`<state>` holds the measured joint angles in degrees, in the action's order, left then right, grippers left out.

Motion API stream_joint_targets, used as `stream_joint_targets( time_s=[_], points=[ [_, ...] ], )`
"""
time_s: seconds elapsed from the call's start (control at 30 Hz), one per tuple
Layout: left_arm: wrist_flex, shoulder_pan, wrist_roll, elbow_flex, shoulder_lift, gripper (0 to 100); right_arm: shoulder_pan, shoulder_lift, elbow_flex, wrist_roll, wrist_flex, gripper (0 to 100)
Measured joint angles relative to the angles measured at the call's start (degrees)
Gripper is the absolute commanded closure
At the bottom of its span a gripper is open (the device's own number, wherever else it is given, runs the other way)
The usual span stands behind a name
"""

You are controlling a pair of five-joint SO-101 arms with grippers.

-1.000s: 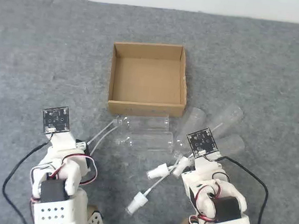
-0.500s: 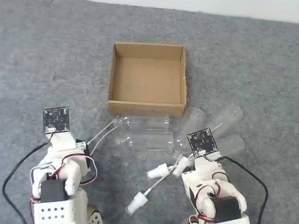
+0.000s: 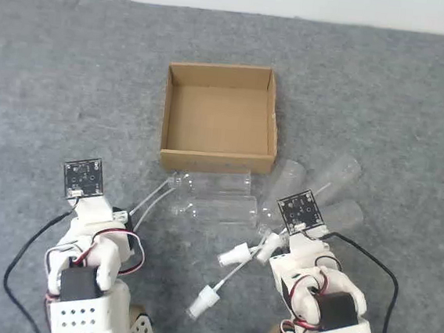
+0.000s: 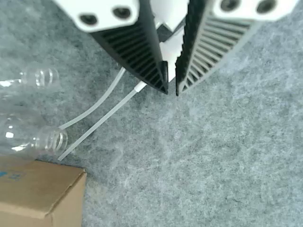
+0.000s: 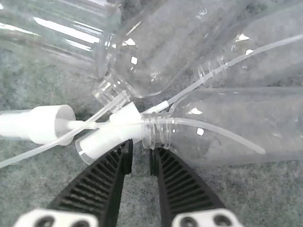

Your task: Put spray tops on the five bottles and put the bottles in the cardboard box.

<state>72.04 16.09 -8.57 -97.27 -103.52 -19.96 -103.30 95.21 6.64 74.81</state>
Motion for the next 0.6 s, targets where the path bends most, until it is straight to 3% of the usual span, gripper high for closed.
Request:
stream_joint_targets(
  time_s=[0.47,0.6],
  points=[
    [0.0,-0.2,-0.2,0.0,0.0,98,0.0,0.0,0.0,0.0,0.0,97.5],
    [0.0,-4.0,-0.1,0.0,0.0,98,0.0,0.0,0.0,0.0,0.0,97.5]
  ],
)
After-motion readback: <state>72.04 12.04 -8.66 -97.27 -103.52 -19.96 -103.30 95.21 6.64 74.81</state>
